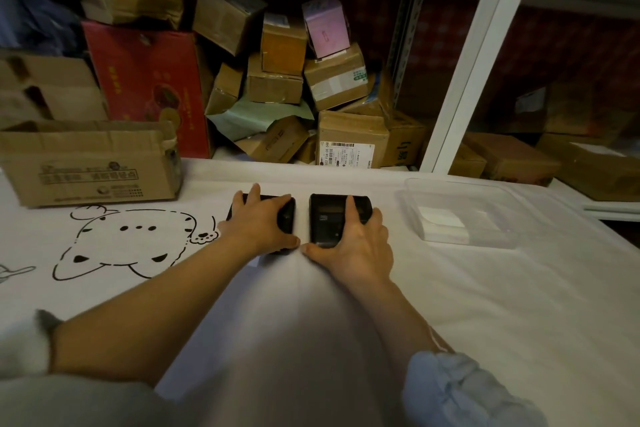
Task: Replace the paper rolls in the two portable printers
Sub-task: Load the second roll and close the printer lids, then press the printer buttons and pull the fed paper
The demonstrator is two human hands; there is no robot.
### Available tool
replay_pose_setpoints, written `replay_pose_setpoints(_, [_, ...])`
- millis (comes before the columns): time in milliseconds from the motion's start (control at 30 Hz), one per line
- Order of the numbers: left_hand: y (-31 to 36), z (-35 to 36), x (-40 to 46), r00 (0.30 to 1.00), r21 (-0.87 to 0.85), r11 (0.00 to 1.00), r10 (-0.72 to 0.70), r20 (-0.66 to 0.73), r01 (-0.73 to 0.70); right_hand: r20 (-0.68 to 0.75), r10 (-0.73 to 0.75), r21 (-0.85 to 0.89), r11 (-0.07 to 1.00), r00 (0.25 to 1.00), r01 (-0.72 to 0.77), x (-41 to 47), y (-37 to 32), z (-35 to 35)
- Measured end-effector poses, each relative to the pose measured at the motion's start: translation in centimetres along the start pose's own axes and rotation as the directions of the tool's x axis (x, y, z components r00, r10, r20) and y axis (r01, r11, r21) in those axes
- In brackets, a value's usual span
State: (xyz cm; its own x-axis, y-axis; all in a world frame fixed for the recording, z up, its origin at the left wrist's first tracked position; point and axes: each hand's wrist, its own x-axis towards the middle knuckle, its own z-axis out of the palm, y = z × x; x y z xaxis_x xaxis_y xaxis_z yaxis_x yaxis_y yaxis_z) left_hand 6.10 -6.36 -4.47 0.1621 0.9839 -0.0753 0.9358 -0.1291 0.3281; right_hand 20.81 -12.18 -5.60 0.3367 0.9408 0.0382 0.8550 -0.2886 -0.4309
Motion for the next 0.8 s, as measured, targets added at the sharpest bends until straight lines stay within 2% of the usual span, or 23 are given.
replay_pose_setpoints(133, [0.6,0.5,0.1,0.996,-0.014,1.0,-0.029,-0.084,0.028,-0.009,0.045,0.014,0.999,0.999,-0.045,1.1,0.1,-0.3])
replay_pose_setpoints(500, [1.5,0.8,-0.8,0.997,0.011,0.998,-0.057,-0.055,0.058,0.031,0.026,-0.077,0.997,0.999,-0.023,1.4,0.2,-0.4])
replay_pose_setpoints(534, [1.4,0.7,-0.8,0.998,0.012,0.998,-0.056,-0.038,0.056,0.063,0.023,-0.046,0.999,0.998,-0.02,1.5,0.4,-0.6])
replay_pose_setpoints(600, [1.3,0.5,-0.7,0.999,0.045,0.998,-0.047,0.012,0.046,0.11,0.025,0.153,0.987,0.994,-0.041,1.8,0.9,-1.6])
replay_pose_setpoints(634, [1.4,0.3,-0.7,0.999,0.076,0.997,-0.025,0.037,0.022,0.079,0.039,0.276,0.959,0.996,-0.06,2.0,1.3,-2.3])
replay_pose_setpoints(701, [2.1,-0.3,-1.0,0.996,0.094,0.992,0.086,0.033,-0.089,-0.088,0.112,0.428,0.902,0.99,-0.064,2.2,2.3,-3.8])
replay_pose_setpoints(767, [3.7,-1.1,-1.4,0.966,0.018,0.968,0.252,-0.063,-0.251,-0.197,0.124,0.454,0.891,0.973,-0.022,2.1,3.2,-4.7])
replay_pose_setpoints(801, [4.5,-1.4,-1.6,0.941,-0.013,0.946,0.322,-0.105,-0.325,-0.194,0.089,0.439,0.899,0.977,0.005,1.9,3.5,-4.6])
